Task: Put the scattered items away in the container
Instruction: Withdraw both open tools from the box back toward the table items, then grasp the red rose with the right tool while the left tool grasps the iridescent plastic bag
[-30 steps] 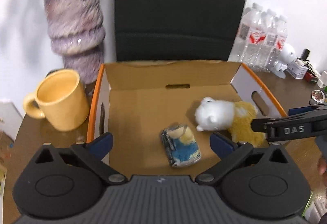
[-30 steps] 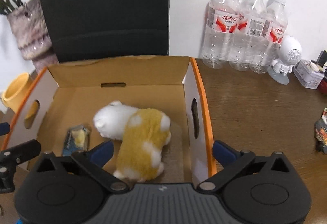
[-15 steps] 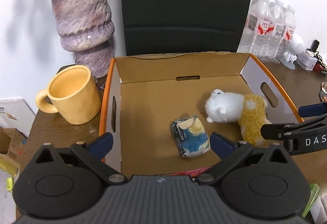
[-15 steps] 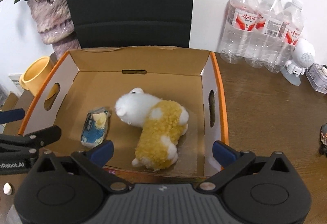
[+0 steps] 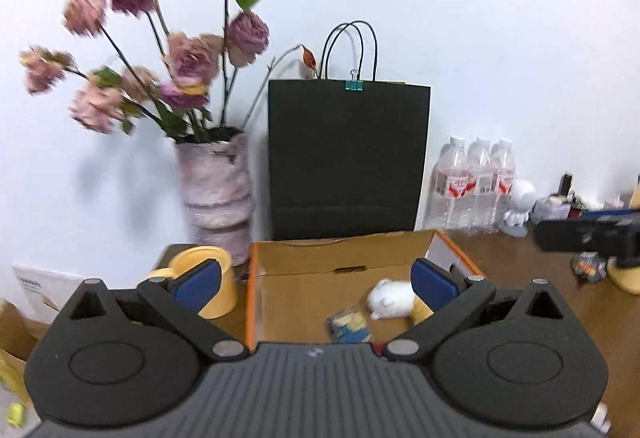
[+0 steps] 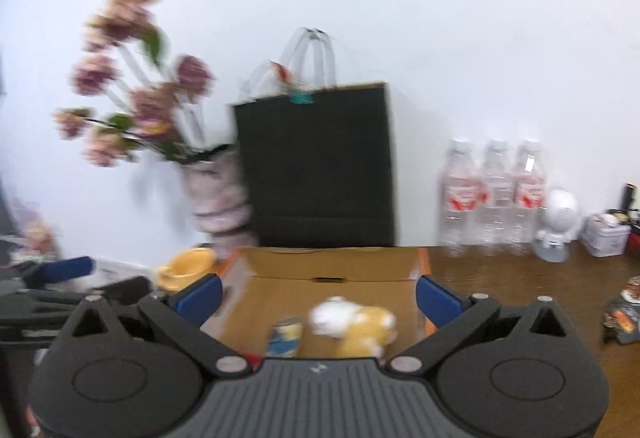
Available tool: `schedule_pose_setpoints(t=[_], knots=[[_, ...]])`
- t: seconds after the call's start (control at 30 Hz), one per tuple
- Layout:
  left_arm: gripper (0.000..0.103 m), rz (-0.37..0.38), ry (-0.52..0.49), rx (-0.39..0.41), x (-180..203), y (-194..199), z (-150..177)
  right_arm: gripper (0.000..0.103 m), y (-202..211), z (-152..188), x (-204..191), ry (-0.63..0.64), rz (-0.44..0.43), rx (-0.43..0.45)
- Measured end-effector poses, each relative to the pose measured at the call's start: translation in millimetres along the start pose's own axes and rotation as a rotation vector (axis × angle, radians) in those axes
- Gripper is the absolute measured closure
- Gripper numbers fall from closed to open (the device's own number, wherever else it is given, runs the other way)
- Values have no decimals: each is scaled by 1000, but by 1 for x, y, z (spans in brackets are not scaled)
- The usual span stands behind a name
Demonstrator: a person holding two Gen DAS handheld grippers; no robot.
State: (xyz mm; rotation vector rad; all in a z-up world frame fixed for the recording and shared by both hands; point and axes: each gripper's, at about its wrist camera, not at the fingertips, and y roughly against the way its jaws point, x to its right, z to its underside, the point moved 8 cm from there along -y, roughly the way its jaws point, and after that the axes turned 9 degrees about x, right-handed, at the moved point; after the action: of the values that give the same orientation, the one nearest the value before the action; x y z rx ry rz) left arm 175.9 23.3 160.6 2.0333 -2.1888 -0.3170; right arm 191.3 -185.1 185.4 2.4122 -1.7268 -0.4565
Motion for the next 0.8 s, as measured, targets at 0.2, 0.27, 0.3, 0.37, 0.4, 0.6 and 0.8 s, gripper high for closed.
schedule_pose_setpoints(t=[0.2,0.27,0.3,0.37,0.4,0.6,0.8], knots=[[0,81,25,-81,2,43,69,0,50,50,-11,39,5,58],[0,157,96,-131,3,47,106,0,64,88,-19,45,-109,110],[0,181,125,-147,5,46,121,0,68,110,-22,55,-173,105],[0,195,155,-149,7,44,141,0,67,148,-25,59,-219,45],[0,202,171,-150,9,42,151,0,65,166,-26,58,-211,4],[3,240,232,-157,12,31,188,0,50,224,-29,62,-117,-123],[55,287,335,-176,2,31,208,10,34,239,-39,86,-118,-171]])
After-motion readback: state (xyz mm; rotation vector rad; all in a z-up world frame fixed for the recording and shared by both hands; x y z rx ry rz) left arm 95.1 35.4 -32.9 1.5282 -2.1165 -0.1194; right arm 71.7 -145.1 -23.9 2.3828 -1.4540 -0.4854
